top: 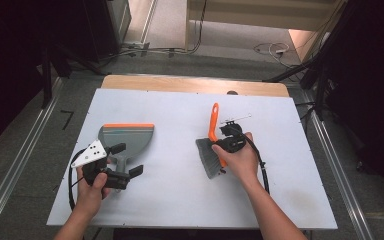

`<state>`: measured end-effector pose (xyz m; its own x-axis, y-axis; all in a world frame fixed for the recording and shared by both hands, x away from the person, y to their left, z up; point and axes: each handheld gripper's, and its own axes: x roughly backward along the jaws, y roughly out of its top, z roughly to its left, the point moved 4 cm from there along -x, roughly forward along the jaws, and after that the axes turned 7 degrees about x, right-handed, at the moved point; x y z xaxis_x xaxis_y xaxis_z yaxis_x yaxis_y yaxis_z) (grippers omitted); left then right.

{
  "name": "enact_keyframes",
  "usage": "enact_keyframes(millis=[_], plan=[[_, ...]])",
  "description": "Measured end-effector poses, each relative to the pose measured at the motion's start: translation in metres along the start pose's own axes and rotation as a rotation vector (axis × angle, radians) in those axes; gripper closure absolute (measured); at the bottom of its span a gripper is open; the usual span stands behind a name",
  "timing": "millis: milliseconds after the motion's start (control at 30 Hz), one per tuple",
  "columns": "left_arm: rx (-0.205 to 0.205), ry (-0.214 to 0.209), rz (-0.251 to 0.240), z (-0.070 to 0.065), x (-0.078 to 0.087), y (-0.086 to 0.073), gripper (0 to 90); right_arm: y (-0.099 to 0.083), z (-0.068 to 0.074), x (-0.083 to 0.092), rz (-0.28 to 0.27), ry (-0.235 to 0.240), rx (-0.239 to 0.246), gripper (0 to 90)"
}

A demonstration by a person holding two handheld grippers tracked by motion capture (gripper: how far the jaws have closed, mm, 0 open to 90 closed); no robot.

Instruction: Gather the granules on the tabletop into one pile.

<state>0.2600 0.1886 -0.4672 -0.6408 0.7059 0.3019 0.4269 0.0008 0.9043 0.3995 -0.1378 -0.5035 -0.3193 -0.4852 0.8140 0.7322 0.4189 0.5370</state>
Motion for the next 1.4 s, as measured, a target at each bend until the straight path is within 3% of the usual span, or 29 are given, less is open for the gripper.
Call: enact_keyframes(millis=[567,633,733,767,900,1033,1133,1300,1400], plan=[[0.001,-0.001,0.000,0.000,0.000,0.000,0.0,-0.009,-0.022,0.013,-0.011,-0.031,-0.021,65.6],[0.000,-0.001,0.001,0.000,0.000,0.000,0.0,-0.009,-0.023,0.014,-0.018,-0.016,-0.019,65.7],[0.001,0.002,0.003,0.000,-0.001,0.000,0.0,-0.006,-0.018,0.020,-0.062,0.061,0.026,66.5],[0.001,0.002,0.003,0.000,-0.001,0.000,0.0,-0.006,-0.018,0.020,-0.062,0.061,0.026,66.5],[-0.002,0.000,0.005,0.000,-0.002,0.000,0.0,0.001,-0.010,0.031,-0.077,0.081,0.128,67.4],[-0.001,0.001,0.005,0.000,-0.002,0.000,0.0,0.005,0.002,0.048,-0.062,0.090,0.262,67.6],[0.002,0.002,0.005,0.000,-0.002,0.000,0.0,0.004,0.007,0.064,-0.050,0.089,0.336,67.6],[0.004,-0.002,0.004,-0.001,-0.003,0.000,0.0,-0.012,0.012,0.082,0.004,0.119,0.545,67.9],[0.004,-0.001,0.005,-0.001,-0.004,0.000,0.0,-0.027,0.013,0.083,0.049,0.170,0.645,68.0]])
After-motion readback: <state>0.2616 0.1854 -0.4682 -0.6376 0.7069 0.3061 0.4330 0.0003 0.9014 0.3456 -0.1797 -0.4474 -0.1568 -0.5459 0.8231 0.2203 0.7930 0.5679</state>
